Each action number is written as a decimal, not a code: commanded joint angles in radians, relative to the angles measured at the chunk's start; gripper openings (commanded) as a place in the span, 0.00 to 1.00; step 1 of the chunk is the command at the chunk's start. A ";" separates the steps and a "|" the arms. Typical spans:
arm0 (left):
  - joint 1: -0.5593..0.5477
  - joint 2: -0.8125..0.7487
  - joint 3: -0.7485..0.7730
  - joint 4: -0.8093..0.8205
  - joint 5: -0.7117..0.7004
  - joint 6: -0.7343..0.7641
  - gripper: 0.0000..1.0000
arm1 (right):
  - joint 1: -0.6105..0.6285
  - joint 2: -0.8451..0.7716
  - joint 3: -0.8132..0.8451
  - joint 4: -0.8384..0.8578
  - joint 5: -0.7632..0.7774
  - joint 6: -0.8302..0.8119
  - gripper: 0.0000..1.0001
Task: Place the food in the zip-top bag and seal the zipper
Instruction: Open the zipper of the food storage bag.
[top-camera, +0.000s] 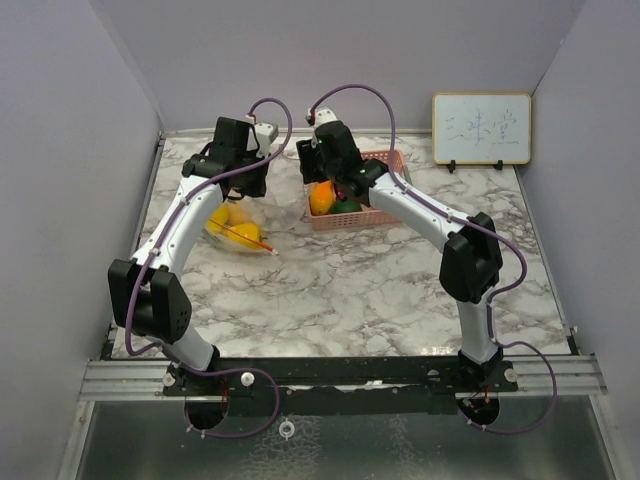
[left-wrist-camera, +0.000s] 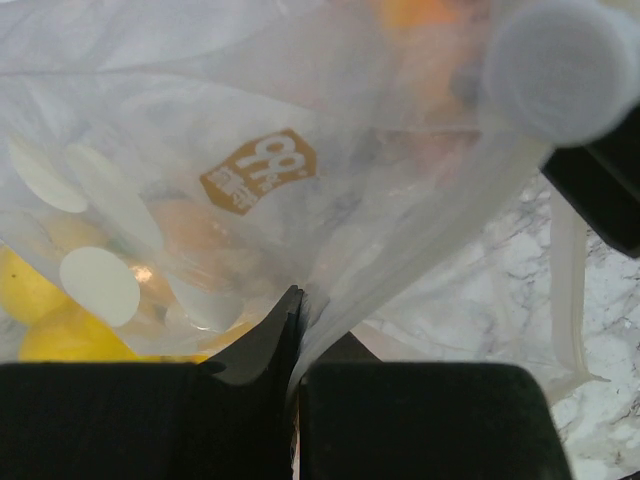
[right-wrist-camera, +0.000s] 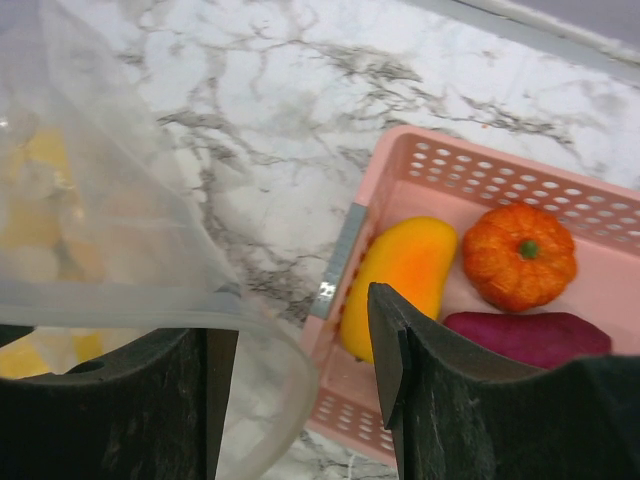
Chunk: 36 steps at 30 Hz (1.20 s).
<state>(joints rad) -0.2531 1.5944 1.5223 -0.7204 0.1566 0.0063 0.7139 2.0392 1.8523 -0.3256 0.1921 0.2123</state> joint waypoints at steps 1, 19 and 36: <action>0.030 -0.048 -0.028 -0.021 -0.005 0.037 0.00 | 0.001 0.002 0.025 -0.032 0.192 -0.049 0.53; 0.069 0.057 0.038 -0.008 0.052 -0.011 0.00 | -0.014 -0.237 -0.157 0.107 -0.370 -0.164 0.92; 0.069 0.158 0.103 0.002 0.026 -0.051 0.00 | -0.171 -0.129 0.011 -0.159 0.016 0.032 0.94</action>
<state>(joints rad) -0.1898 1.7454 1.5806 -0.7265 0.1761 -0.0353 0.5995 1.8118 1.8111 -0.3767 0.1001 0.1886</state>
